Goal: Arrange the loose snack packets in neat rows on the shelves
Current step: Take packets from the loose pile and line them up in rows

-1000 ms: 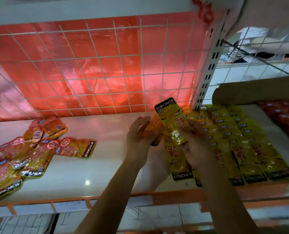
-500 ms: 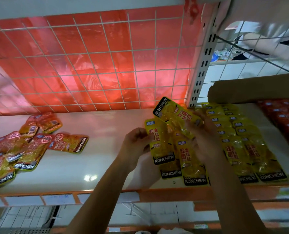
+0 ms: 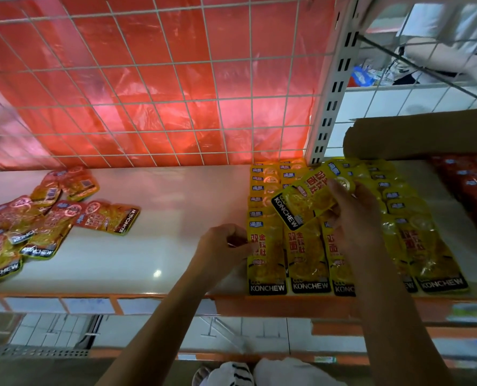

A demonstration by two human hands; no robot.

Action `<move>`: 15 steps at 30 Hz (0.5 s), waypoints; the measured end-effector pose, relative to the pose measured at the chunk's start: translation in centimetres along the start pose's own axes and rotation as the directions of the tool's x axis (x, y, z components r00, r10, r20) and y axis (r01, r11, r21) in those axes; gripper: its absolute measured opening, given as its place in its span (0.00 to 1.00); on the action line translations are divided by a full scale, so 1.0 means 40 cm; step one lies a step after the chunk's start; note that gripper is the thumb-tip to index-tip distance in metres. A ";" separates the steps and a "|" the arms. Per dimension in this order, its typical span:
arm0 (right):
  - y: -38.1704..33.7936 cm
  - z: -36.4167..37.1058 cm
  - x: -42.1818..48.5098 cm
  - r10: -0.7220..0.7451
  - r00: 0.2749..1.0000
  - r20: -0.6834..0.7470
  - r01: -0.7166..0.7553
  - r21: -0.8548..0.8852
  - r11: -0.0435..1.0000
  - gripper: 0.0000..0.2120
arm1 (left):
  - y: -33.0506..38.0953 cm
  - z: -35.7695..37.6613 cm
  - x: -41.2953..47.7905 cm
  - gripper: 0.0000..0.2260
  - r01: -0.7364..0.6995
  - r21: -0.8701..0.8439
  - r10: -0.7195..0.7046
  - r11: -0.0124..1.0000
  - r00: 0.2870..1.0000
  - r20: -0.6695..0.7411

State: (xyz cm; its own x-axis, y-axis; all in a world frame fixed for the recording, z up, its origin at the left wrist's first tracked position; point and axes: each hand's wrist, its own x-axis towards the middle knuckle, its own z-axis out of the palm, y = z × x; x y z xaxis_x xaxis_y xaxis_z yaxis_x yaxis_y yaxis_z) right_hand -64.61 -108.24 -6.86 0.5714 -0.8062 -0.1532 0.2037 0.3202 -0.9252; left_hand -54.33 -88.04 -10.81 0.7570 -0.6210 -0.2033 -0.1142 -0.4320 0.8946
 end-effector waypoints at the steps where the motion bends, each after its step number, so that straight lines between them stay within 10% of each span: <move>1: 0.001 0.002 0.001 0.003 1.000 -0.002 -0.003 -0.006 1.000 0.04 | 0.000 0.001 -0.002 0.05 -0.016 0.026 0.016 1.000 1.000 -0.005; 15: 0.039 0.102 -0.008 -0.119 0.986 0.117 0.146 -0.258 0.955 0.17 | 0.047 -0.035 0.029 0.04 -0.190 0.237 0.237 0.953 0.953 -0.189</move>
State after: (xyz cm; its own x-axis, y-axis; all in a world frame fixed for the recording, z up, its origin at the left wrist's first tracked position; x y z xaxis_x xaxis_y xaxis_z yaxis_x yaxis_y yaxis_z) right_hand -61.23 -105.43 -6.84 0.6318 -0.7751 -0.0003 0.0725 0.0595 -0.9956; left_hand -52.77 -88.66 -8.81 0.8157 -0.5708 0.0937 -0.4051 -0.4481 0.7969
